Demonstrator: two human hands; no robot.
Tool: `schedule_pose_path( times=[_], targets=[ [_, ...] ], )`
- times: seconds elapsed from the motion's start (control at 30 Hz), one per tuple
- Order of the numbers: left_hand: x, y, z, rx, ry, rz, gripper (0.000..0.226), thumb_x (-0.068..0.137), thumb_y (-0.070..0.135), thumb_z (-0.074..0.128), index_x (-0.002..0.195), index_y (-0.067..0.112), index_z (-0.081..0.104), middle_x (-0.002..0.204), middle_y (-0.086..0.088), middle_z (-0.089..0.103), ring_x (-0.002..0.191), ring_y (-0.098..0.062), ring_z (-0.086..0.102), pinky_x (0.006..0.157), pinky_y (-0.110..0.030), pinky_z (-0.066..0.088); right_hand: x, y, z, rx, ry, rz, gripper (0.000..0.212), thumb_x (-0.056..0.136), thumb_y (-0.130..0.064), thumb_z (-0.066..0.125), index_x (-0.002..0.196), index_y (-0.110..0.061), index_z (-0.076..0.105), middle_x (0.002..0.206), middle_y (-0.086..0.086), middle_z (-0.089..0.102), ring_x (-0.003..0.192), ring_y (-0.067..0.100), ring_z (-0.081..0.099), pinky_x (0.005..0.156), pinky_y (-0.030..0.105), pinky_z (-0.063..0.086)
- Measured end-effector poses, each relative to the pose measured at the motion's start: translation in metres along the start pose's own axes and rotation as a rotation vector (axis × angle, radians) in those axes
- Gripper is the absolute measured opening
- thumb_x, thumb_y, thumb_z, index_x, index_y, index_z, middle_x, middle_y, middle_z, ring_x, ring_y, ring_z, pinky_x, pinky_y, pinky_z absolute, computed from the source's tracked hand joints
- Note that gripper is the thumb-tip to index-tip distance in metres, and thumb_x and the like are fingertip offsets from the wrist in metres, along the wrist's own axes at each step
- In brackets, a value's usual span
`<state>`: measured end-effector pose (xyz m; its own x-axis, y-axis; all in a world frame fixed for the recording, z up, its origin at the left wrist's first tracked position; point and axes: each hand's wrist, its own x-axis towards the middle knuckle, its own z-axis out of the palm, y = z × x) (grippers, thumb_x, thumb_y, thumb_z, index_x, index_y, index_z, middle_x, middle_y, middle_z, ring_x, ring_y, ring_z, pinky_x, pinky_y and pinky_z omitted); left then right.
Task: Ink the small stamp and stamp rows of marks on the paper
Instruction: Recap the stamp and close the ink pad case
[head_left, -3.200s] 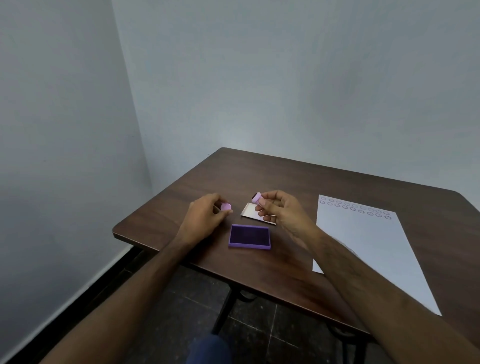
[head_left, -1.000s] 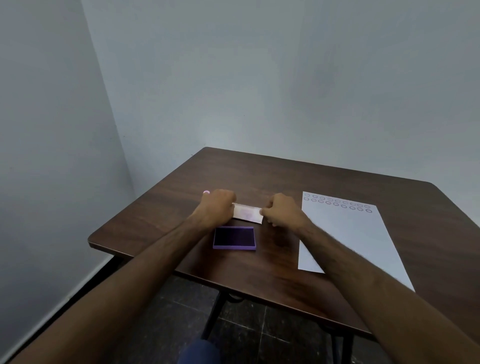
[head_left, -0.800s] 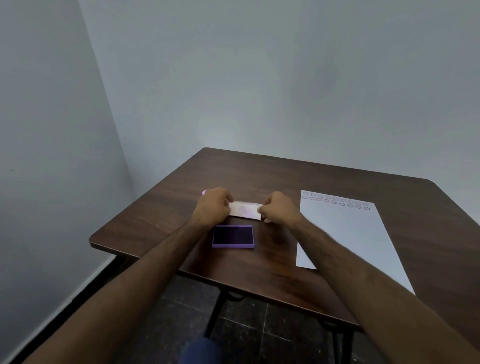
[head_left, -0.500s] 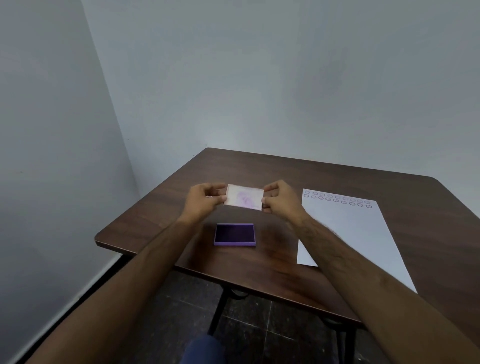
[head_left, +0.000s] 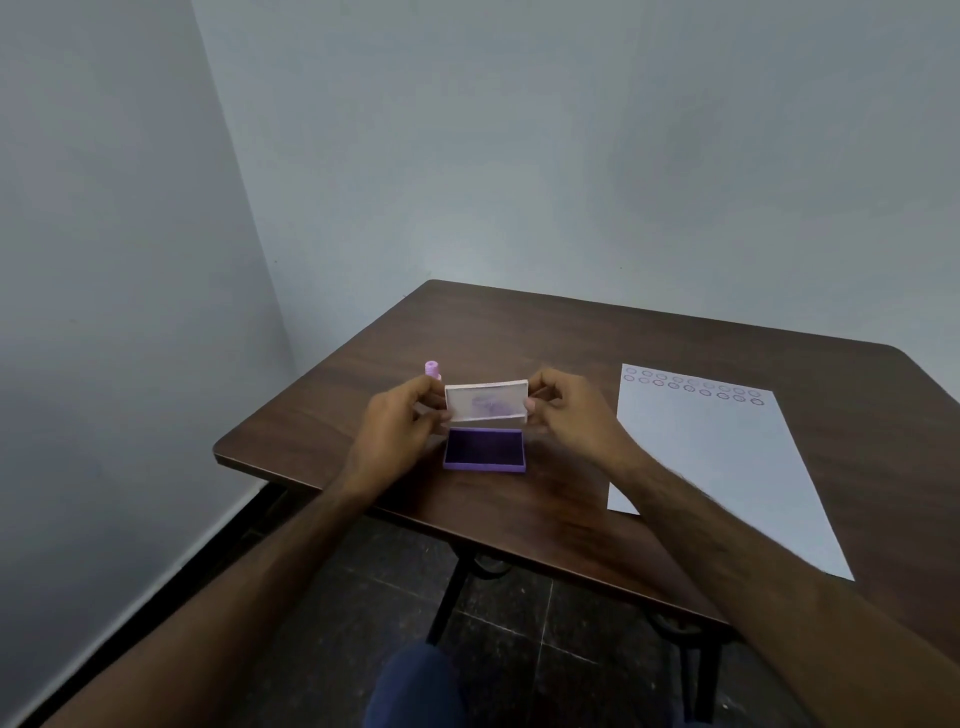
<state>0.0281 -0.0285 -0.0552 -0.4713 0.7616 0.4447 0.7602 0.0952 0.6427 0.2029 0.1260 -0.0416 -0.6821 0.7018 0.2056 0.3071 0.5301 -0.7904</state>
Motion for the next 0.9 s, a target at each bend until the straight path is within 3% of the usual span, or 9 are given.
schedule_pose_path(
  times=[0.07,0.2,0.37,0.43,0.5,0.57,0.73,0.9],
  targets=[
    [-0.003,0.000,0.003,0.039,-0.006,0.024,0.013,0.091,0.009,0.068,0.104,0.013,0.069,0.102,0.002,0.074,0.082,-0.005,0.068,0.066,-0.005,0.048,-0.001,0.002,0.000,-0.078,0.013,-0.031,0.011,0.098,-0.012,0.060,0.102,-0.021,0.067,0.101,-0.007,0.069,0.089,0.009,0.067,0.066,0.016,0.054],
    [-0.006,0.001,0.006,0.066,0.027,0.045,0.012,0.094,0.006,0.064,0.105,0.008,0.070,0.106,-0.003,0.076,0.079,-0.005,0.067,0.069,0.000,0.044,-0.001,0.006,0.003,-0.096,-0.007,-0.024,0.009,0.098,-0.014,0.060,0.100,-0.022,0.063,0.111,0.003,0.073,0.096,0.017,0.070,0.081,0.034,0.063],
    [-0.005,-0.002,0.005,0.060,0.026,0.054,0.020,0.094,0.007,0.065,0.114,0.009,0.069,0.110,-0.001,0.075,0.092,-0.009,0.070,0.077,-0.003,0.048,0.003,0.010,0.003,-0.132,-0.032,-0.060,0.011,0.097,-0.017,0.062,0.097,-0.028,0.060,0.105,-0.003,0.071,0.084,0.006,0.068,0.069,0.018,0.058],
    [-0.004,-0.003,0.005,0.072,0.007,0.056,0.019,0.093,0.008,0.066,0.111,0.011,0.070,0.108,0.000,0.075,0.092,-0.010,0.070,0.080,-0.014,0.054,0.004,0.012,0.001,-0.140,-0.048,-0.065,0.011,0.097,-0.017,0.062,0.097,-0.027,0.061,0.103,-0.005,0.070,0.085,0.007,0.069,0.070,0.020,0.059],
    [-0.005,-0.004,0.005,0.079,-0.004,0.071,0.016,0.092,0.009,0.068,0.106,0.012,0.070,0.105,0.001,0.076,0.090,-0.009,0.070,0.078,-0.015,0.054,0.003,0.012,-0.002,-0.141,-0.072,-0.060,0.010,0.097,-0.015,0.062,0.098,-0.026,0.062,0.103,-0.005,0.070,0.089,0.011,0.070,0.074,0.026,0.062],
    [-0.005,-0.005,0.006,0.072,-0.006,0.082,0.014,0.091,0.009,0.068,0.104,0.013,0.071,0.103,0.002,0.076,0.088,-0.008,0.070,0.076,-0.011,0.052,0.002,0.012,-0.004,-0.152,-0.080,-0.065,0.011,0.096,-0.015,0.063,0.097,-0.026,0.062,0.099,-0.008,0.068,0.085,0.007,0.070,0.069,0.019,0.059],
    [-0.005,-0.003,0.007,0.075,-0.017,0.090,0.009,0.092,0.009,0.067,0.099,0.014,0.070,0.098,0.002,0.075,0.085,-0.007,0.070,0.077,-0.023,0.058,-0.004,0.013,-0.004,-0.204,-0.062,-0.076,0.009,0.095,-0.013,0.064,0.101,-0.019,0.067,0.109,0.001,0.074,0.090,0.011,0.067,0.065,0.011,0.047],
    [-0.008,-0.007,0.007,0.086,-0.041,0.129,0.013,0.092,0.008,0.066,0.098,0.018,0.072,0.097,0.006,0.075,0.085,-0.003,0.068,0.077,-0.014,0.054,-0.011,0.015,-0.005,-0.225,-0.062,-0.142,0.012,0.095,-0.013,0.065,0.104,-0.019,0.070,0.109,0.001,0.075,0.089,0.006,0.064,0.065,0.005,0.042]
  ],
)
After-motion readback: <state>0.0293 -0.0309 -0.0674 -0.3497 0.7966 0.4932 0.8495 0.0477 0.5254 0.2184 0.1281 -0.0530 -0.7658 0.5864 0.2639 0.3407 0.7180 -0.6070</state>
